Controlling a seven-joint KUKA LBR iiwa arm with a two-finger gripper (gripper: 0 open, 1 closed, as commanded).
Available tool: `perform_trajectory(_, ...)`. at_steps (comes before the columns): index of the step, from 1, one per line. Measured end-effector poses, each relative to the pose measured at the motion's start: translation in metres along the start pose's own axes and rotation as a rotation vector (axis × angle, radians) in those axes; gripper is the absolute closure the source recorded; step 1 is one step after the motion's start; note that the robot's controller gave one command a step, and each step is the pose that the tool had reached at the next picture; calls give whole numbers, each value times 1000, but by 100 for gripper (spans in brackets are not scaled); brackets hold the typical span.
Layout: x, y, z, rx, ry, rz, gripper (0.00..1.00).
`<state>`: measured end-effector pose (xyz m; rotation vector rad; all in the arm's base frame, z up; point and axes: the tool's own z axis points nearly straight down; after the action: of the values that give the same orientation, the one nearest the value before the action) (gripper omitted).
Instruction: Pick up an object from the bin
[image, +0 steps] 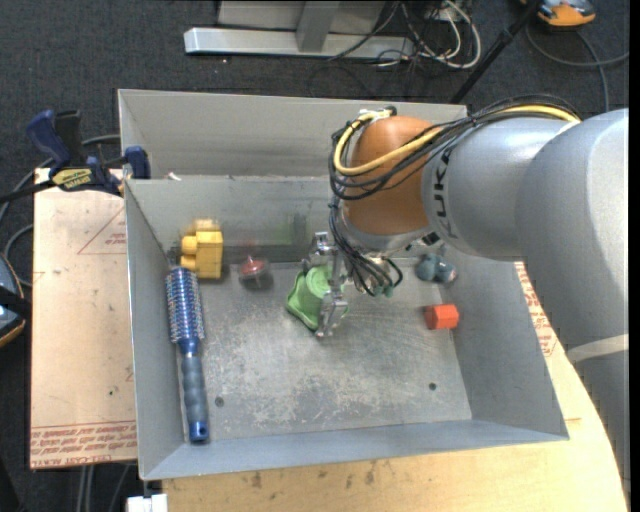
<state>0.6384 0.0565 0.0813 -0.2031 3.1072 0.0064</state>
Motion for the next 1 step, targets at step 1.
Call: perform_trajectory(1, -8, 16, -113, -1, 17, -248, 100)
